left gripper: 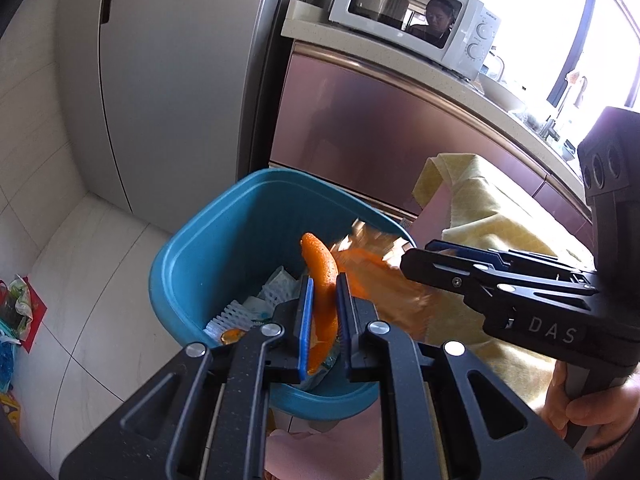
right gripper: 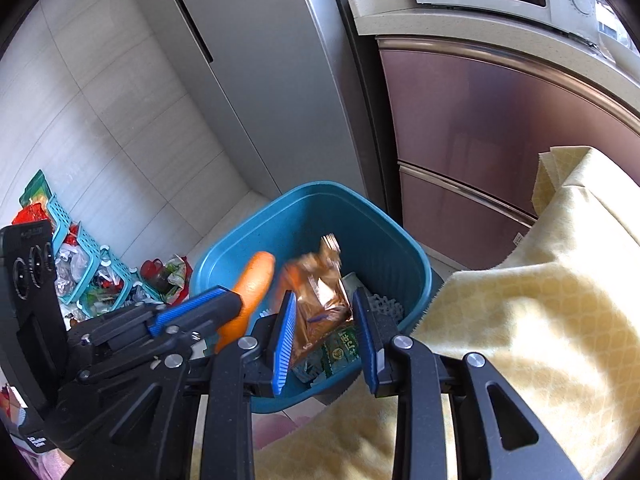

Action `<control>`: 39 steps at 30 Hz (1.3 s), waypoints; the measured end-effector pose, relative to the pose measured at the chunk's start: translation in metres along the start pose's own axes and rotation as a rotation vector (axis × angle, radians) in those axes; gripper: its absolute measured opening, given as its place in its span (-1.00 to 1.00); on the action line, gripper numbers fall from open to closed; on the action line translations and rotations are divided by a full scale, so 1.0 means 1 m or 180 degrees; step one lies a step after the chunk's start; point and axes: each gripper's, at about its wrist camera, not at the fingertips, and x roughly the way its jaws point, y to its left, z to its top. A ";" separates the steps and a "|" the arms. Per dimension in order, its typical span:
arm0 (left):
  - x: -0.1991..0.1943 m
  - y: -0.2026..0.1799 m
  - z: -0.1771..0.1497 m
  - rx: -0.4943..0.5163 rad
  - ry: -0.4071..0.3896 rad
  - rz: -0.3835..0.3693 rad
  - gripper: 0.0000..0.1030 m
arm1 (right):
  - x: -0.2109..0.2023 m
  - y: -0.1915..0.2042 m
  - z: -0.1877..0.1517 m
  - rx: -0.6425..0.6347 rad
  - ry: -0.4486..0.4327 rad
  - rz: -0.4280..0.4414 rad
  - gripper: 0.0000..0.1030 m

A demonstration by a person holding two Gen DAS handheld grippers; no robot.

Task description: Collect trash

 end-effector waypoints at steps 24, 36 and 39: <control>-0.034 -0.011 -0.012 0.0289 -0.0428 0.0161 0.24 | -0.052 -0.019 -0.018 0.0075 -0.0369 0.0140 -0.03; -0.120 -0.064 -0.057 0.0711 -0.1175 0.0156 0.89 | -0.151 -0.029 -0.099 0.0026 -0.1189 -0.0370 0.72; -0.136 -0.081 -0.068 0.0745 -0.1278 0.0134 0.89 | -0.176 -0.028 -0.126 0.0039 -0.1475 -0.0646 0.88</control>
